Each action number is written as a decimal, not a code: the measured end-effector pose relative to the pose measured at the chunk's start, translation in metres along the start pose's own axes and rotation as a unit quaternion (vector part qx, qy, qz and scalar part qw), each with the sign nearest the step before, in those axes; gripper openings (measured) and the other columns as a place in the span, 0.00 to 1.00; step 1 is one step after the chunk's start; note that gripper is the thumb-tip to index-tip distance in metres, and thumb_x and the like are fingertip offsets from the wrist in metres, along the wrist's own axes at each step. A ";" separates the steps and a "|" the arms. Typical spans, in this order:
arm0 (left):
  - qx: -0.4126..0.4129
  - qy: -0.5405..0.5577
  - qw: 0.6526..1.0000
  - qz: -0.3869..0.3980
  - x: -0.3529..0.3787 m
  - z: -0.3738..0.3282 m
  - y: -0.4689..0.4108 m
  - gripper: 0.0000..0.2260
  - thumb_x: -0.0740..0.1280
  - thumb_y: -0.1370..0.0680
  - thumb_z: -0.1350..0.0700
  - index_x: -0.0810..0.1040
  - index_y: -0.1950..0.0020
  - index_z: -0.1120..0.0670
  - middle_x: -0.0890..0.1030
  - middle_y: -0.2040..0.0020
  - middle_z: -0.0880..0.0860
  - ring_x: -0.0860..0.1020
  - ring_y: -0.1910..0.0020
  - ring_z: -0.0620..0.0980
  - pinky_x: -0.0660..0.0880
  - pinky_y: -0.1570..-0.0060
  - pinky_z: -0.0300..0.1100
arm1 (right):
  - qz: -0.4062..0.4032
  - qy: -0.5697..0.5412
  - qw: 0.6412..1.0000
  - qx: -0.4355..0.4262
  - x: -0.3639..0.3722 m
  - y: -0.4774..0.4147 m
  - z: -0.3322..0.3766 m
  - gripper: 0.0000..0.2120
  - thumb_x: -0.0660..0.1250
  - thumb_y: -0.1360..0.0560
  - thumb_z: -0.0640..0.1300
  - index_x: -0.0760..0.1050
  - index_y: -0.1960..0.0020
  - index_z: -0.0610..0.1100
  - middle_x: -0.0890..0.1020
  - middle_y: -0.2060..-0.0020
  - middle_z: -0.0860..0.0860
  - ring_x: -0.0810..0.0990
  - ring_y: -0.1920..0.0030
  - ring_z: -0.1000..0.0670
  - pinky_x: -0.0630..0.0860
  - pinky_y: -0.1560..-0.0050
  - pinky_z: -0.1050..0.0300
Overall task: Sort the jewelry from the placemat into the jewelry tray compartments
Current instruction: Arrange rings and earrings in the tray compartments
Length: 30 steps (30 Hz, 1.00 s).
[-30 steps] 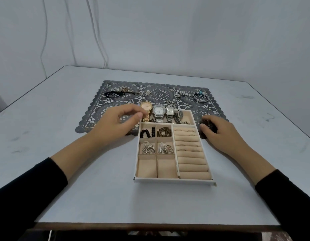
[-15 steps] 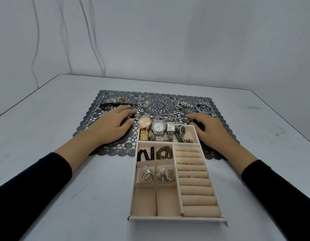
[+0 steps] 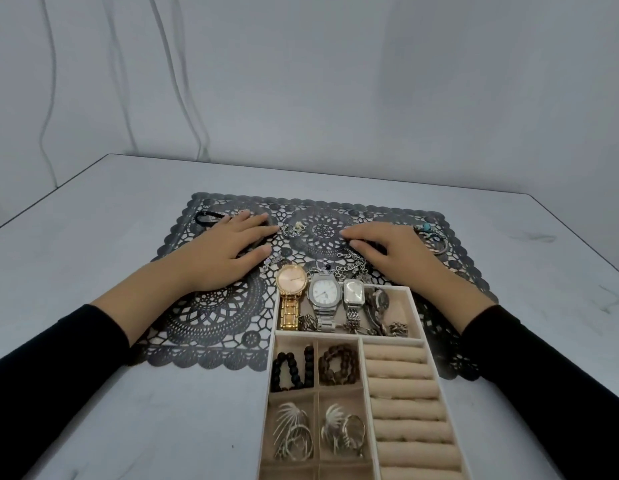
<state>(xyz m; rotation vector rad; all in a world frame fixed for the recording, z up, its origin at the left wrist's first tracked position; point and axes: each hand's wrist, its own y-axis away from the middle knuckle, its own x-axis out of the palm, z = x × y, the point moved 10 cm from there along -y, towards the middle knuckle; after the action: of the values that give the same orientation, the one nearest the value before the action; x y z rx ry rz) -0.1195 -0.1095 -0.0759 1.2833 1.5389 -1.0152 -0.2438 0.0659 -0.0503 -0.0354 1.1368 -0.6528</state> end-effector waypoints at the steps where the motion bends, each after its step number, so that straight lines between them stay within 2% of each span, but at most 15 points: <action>1: 0.006 0.007 1.000 0.002 0.000 0.000 -0.001 0.22 0.52 0.17 0.43 0.57 0.22 0.41 0.53 0.20 0.43 0.46 0.21 0.44 0.39 0.26 0.39 | 0.003 -0.005 1.000 -0.003 0.003 -0.006 0.001 0.13 0.66 0.22 0.45 0.79 0.39 0.51 0.81 0.42 0.57 0.76 0.42 0.62 0.67 0.41 0.73; 4: 0.028 0.044 0.999 -0.002 -0.002 -0.003 -0.001 0.22 0.52 0.18 0.42 0.61 0.24 0.40 0.54 0.21 0.39 0.46 0.23 0.37 0.41 0.27 0.36 | 0.019 -0.022 0.999 -0.015 0.015 -0.022 0.006 0.13 0.67 0.23 0.46 0.79 0.38 0.52 0.81 0.42 0.58 0.76 0.42 0.63 0.69 0.40 0.71; 7: 0.045 0.096 0.994 -0.026 -0.010 -0.002 0.000 0.21 0.55 0.21 0.40 0.68 0.28 0.39 0.61 0.23 0.36 0.52 0.24 0.34 0.49 0.25 0.39 | 0.041 -0.024 0.998 -0.032 0.025 -0.037 0.011 0.15 0.67 0.23 0.46 0.78 0.37 0.52 0.81 0.41 0.58 0.76 0.40 0.62 0.68 0.40 0.74; 10: 0.051 0.135 0.988 -0.053 -0.016 0.001 0.000 0.17 0.61 0.20 0.44 0.74 0.31 0.40 0.66 0.26 0.36 0.58 0.25 0.33 0.55 0.27 0.38 | 0.054 -0.036 0.997 -0.048 0.032 -0.048 0.016 0.15 0.67 0.23 0.46 0.78 0.37 0.53 0.80 0.40 0.58 0.75 0.40 0.63 0.68 0.41 0.75; 14: 0.046 0.175 0.981 -0.073 -0.023 0.007 0.000 0.11 0.68 0.23 0.49 0.81 0.41 0.41 0.71 0.30 0.34 0.62 0.27 0.32 0.58 0.29 0.36 | 0.073 -0.055 0.993 -0.077 0.040 -0.055 0.024 0.15 0.67 0.22 0.45 0.78 0.37 0.53 0.79 0.38 0.56 0.74 0.38 0.61 0.68 0.37 0.69; 17: 0.044 0.196 0.978 -0.061 -0.022 0.008 0.000 0.10 0.70 0.24 0.49 0.83 0.44 0.40 0.73 0.32 0.33 0.62 0.28 0.30 0.57 0.30 0.34 | 0.080 -0.046 0.991 -0.095 0.042 -0.058 0.027 0.14 0.67 0.22 0.44 0.79 0.38 0.53 0.80 0.39 0.56 0.75 0.38 0.60 0.68 0.36 0.68; 20: 0.048 0.201 0.977 -0.052 -0.020 0.007 0.001 0.09 0.71 0.25 0.48 0.84 0.46 0.40 0.73 0.33 0.32 0.62 0.28 0.31 0.57 0.28 0.38 | 0.073 -0.054 0.992 -0.089 0.040 -0.059 0.024 0.11 0.68 0.23 0.43 0.81 0.42 0.50 0.82 0.43 0.55 0.77 0.41 0.59 0.70 0.40 0.69; 23: 0.043 0.206 0.976 -0.058 -0.021 0.009 0.001 0.08 0.71 0.26 0.47 0.85 0.48 0.40 0.74 0.34 0.32 0.63 0.28 0.31 0.58 0.27 0.40 | 0.066 -0.084 0.992 -0.064 0.038 -0.060 0.019 0.09 0.69 0.24 0.44 0.81 0.44 0.49 0.82 0.45 0.56 0.78 0.42 0.59 0.74 0.40 0.63; 24: 0.040 0.206 0.976 -0.062 -0.021 0.009 0.001 0.08 0.71 0.26 0.47 0.85 0.48 0.40 0.75 0.34 0.32 0.64 0.29 0.31 0.58 0.27 0.41 | 0.067 -0.087 0.992 -0.061 0.038 -0.060 0.020 0.10 0.69 0.24 0.44 0.81 0.43 0.50 0.82 0.45 0.57 0.78 0.42 0.59 0.73 0.40 0.63; 28: 0.044 0.201 0.977 -0.065 -0.021 0.005 0.001 0.08 0.70 0.25 0.45 0.84 0.47 0.40 0.74 0.34 0.32 0.63 0.28 0.31 0.59 0.28 0.40 | 0.078 -0.071 0.992 -0.071 0.042 -0.061 0.022 0.12 0.68 0.23 0.43 0.81 0.41 0.51 0.81 0.42 0.57 0.76 0.41 0.62 0.67 0.44 0.76; 30: 0.051 0.197 0.978 -0.056 -0.020 0.001 0.001 0.11 0.71 0.28 0.42 0.84 0.47 0.39 0.74 0.33 0.32 0.62 0.28 0.30 0.58 0.28 0.39 | 0.073 -0.078 0.992 -0.065 0.042 -0.061 0.020 0.10 0.69 0.24 0.43 0.82 0.43 0.49 0.82 0.44 0.56 0.77 0.43 0.61 0.69 0.46 0.75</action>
<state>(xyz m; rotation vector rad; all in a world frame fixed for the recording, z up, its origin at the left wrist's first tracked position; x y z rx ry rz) -0.1169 -0.1156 -0.0572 1.5524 1.8947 -0.9593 -0.2444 -0.0108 -0.0548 -0.1109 1.0196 -0.4369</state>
